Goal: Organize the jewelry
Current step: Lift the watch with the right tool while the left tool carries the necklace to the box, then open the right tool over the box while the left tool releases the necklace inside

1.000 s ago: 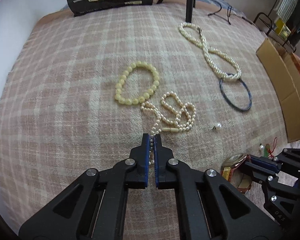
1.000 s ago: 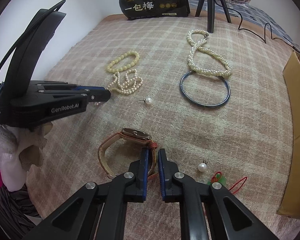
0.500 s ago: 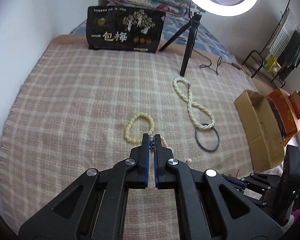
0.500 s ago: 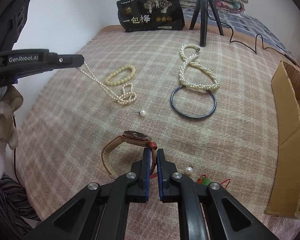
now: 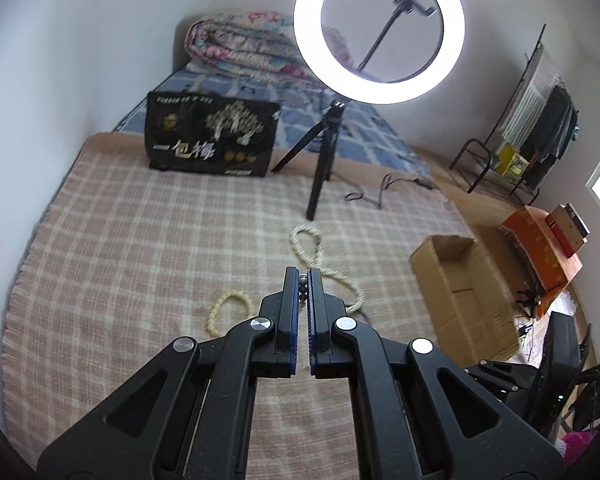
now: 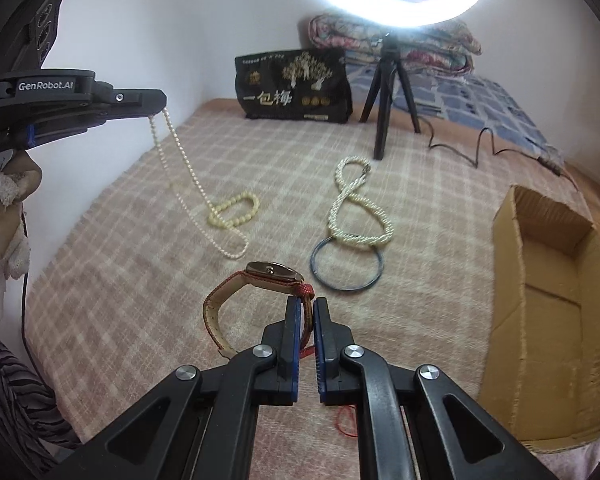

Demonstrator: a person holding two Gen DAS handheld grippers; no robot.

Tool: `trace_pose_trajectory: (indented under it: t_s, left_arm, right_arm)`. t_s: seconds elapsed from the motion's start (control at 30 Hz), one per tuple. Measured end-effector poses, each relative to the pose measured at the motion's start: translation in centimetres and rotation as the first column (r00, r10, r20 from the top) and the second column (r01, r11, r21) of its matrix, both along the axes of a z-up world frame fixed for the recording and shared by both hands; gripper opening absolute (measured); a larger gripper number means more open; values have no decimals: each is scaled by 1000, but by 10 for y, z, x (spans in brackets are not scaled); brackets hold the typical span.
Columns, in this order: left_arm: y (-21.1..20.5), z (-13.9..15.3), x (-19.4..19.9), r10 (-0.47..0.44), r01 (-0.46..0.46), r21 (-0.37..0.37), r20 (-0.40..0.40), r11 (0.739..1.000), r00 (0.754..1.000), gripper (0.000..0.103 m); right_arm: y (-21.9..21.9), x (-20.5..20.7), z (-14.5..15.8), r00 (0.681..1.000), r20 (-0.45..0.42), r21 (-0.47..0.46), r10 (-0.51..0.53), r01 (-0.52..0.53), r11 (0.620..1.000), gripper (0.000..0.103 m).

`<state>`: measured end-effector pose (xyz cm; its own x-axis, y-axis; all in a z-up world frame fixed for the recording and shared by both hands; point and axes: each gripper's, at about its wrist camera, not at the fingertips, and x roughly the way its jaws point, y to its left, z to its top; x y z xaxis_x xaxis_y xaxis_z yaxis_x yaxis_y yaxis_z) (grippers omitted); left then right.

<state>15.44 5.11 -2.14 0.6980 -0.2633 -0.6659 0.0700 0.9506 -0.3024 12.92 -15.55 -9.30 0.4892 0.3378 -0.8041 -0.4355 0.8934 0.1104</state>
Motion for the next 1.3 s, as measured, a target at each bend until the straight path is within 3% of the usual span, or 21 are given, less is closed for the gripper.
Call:
trace_pose_trajectory:
  t_s: [0.37,0.73,1.07,1.3]
  left_arm:
    - [-59,53,1,-105,109,-29,100,994,989,1]
    - [-154,86,26,-230,239,-38,160,970,960,1]
    - [-242,78,66,-311,318,-28,136,948,941,1]
    - [-291,39,97,-343,344,-5,36,939,939,1]
  right_arm:
    - [-90,-1,32,980,70,21,-188,187,982,4]
    - [-185,-1,23,924,40,-8,-380,381,925,4]
    - [-233,-2,9,895,3,-28,-446,446,895,4]
    - [-242,0,-3,896,-25,-45,-444,442,896,4]
